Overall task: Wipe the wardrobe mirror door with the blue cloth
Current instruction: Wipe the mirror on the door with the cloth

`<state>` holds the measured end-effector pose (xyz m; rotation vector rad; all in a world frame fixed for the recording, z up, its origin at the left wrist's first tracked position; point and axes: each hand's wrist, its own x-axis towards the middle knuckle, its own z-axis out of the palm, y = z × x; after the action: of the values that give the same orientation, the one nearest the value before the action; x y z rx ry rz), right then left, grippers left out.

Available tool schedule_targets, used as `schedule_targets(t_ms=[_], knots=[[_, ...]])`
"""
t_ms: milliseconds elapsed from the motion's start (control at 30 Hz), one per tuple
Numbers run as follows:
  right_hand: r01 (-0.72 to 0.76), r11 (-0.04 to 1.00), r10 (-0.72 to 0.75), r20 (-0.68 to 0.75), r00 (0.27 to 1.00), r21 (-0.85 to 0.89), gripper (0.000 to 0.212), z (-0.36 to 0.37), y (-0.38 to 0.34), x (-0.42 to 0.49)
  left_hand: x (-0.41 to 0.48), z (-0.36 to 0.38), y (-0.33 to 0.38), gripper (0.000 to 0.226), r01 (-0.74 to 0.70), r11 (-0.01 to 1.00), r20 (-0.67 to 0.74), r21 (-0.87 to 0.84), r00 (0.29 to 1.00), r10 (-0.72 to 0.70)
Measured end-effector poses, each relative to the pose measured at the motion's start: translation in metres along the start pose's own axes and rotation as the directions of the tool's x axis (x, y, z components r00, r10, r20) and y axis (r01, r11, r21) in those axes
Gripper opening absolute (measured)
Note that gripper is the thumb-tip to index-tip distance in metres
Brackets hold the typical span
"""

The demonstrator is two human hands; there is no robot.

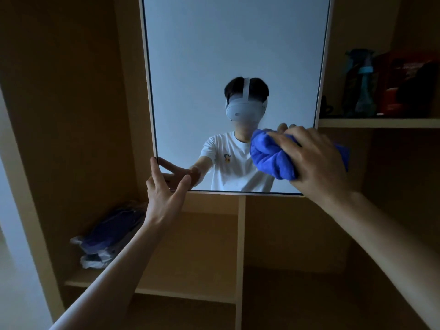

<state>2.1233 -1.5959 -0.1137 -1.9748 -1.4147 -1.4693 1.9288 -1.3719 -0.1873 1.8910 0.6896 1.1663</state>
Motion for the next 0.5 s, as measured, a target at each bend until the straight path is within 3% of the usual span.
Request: schedule_targets(t_ms=[267, 500], knots=[[-0.057, 0.997, 0.057, 0.012, 0.998, 0.046, 0.044, 0.027, -0.032, -0.067, 0.0, -0.001, 0.002, 0.094, -0.013, 1.0, 0.006, 0.021, 1.0, 0.013], [-0.342, 0.913, 0.324, 0.115, 0.939, 0.221, 0.06, 0.03, -0.036, -0.059, -0.001, -0.006, 0.004, 0.091, -0.007, 1.0, 0.028, 0.014, 1.0, 0.007]])
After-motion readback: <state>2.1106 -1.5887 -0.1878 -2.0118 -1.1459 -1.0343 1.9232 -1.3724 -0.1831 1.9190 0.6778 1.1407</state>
